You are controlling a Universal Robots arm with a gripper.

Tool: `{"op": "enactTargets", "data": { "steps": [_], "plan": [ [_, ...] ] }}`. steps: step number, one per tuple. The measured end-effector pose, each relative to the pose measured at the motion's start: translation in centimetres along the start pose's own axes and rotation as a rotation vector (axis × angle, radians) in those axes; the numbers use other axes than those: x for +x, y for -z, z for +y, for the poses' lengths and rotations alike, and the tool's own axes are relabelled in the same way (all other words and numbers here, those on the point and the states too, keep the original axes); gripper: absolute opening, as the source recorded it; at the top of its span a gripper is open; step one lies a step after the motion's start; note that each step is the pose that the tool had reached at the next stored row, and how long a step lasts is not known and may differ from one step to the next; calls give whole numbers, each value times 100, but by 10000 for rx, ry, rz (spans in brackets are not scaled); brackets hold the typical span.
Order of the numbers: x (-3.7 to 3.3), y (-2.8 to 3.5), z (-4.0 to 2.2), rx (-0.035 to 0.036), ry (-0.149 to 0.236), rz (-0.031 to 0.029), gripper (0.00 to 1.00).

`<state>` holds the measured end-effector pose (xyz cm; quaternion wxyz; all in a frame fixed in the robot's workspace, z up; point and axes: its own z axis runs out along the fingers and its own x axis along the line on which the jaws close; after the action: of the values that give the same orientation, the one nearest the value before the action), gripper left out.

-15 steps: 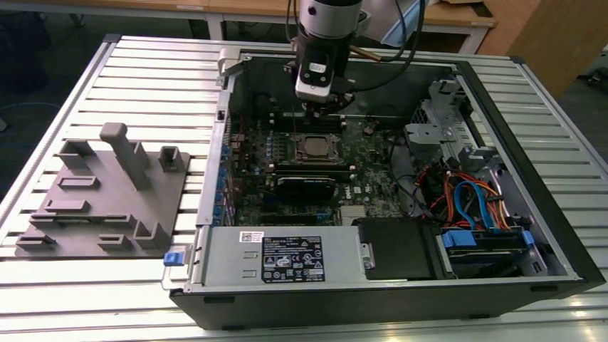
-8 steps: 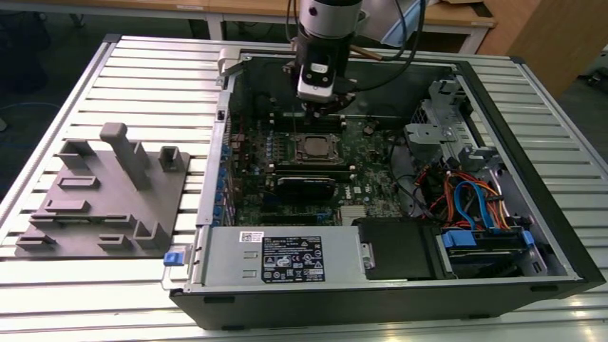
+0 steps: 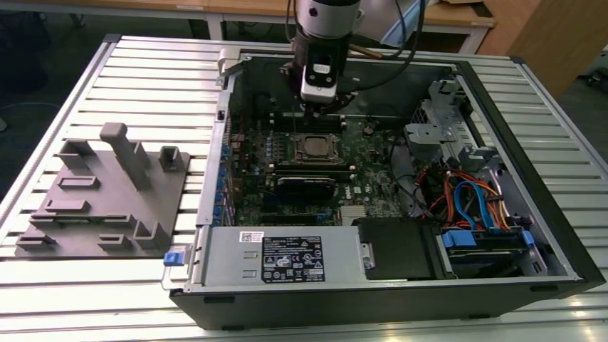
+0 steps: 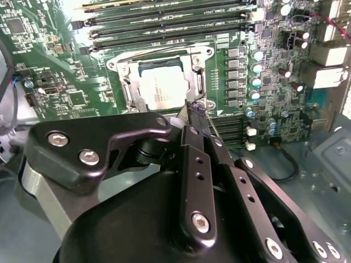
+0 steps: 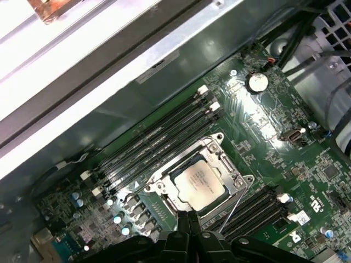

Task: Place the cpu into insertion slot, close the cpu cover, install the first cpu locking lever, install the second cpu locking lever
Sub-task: 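Install the first cpu locking lever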

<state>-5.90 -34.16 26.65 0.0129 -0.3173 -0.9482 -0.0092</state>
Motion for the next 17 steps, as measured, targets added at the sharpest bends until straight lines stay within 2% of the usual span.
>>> {"op": "enactTargets", "data": {
  "steps": [5,7,15,16,17],
  "plan": [
    [105,-3,-79,0,2,-1,10],
    [119,-4,-89,2,44,0,10],
    [118,-19,-90,34,1305,9,10],
    [118,-20,-90,11,1363,15,10],
    [118,-23,-90,-60,1397,47,10]
  ]
}}
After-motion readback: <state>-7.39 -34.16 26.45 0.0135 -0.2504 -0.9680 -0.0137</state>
